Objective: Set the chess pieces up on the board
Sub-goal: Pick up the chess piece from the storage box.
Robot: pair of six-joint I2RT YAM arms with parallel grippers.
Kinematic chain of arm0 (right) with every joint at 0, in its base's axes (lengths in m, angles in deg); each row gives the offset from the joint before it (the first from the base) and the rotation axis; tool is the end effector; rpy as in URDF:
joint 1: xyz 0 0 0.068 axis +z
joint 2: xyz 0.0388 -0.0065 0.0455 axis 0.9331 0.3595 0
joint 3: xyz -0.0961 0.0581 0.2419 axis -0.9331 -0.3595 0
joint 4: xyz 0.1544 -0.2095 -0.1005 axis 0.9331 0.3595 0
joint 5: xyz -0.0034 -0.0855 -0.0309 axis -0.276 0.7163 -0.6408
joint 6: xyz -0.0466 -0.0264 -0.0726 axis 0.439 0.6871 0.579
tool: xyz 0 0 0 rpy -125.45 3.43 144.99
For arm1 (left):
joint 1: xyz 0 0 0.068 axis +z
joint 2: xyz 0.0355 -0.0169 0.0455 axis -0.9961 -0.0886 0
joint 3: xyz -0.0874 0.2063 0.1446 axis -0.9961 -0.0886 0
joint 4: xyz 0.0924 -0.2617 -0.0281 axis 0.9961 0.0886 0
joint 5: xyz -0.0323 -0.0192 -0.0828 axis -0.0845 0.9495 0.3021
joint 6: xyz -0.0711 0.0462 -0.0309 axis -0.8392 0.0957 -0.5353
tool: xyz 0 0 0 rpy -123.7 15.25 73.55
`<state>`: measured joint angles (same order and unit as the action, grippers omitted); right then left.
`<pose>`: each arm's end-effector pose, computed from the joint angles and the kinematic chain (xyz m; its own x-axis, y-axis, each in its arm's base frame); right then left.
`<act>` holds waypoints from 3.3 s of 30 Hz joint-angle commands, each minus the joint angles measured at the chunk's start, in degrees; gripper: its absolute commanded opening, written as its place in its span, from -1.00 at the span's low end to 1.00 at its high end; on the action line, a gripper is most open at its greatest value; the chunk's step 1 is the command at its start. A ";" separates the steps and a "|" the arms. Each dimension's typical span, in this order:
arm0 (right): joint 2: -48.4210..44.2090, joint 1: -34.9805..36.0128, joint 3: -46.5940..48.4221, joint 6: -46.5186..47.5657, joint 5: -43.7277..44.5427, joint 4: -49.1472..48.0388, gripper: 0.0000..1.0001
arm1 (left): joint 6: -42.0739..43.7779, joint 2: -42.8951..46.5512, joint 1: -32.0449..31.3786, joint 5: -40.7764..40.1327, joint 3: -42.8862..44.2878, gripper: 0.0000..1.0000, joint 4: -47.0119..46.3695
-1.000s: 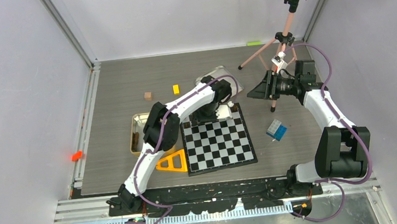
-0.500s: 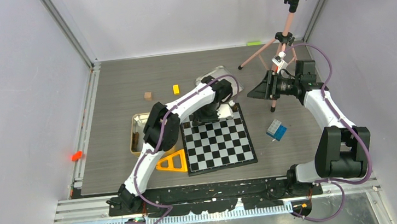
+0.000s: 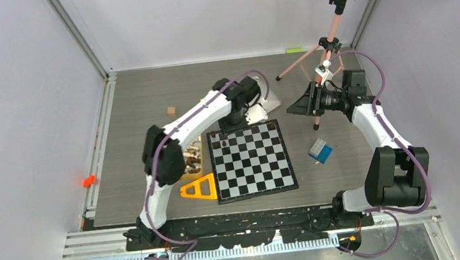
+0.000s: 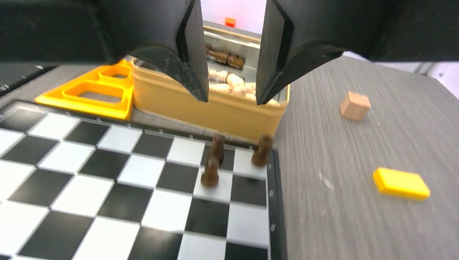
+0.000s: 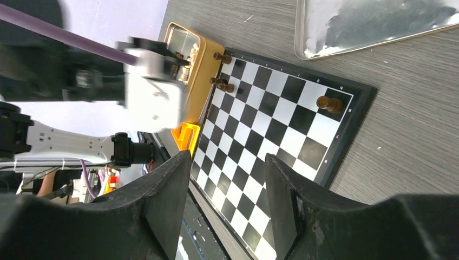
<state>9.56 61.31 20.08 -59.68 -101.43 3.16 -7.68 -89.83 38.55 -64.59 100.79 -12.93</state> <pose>0.3279 0.0268 0.2364 -0.7769 0.2083 -0.5941 -0.4135 0.5429 0.7310 0.3195 -0.3173 0.1979 -0.2184 0.9757 -0.0149 0.9582 0.2173 0.1863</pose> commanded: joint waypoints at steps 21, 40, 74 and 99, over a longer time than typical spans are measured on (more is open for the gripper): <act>-0.80 -0.56 0.48 1.68 -0.88 -0.13 0.17 | -11.40 35.17 31.09 6.76 -46.93 -0.08 -20.19; -0.67 -0.73 0.37 2.60 -0.35 0.79 0.16 | -14.64 23.31 36.14 13.14 -43.20 -0.26 -27.51; -0.27 -1.08 0.52 3.11 -0.61 1.82 0.16 | -14.44 20.95 36.53 7.54 -47.30 -0.59 -31.82; 0.13 1.32 1.65 3.04 -0.91 1.69 0.15 | 0.56 38.82 40.80 31.26 -54.71 -0.76 -29.91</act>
<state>9.56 61.12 20.08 -57.78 -101.60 5.61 -11.57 -53.83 79.40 -42.10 47.09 -42.98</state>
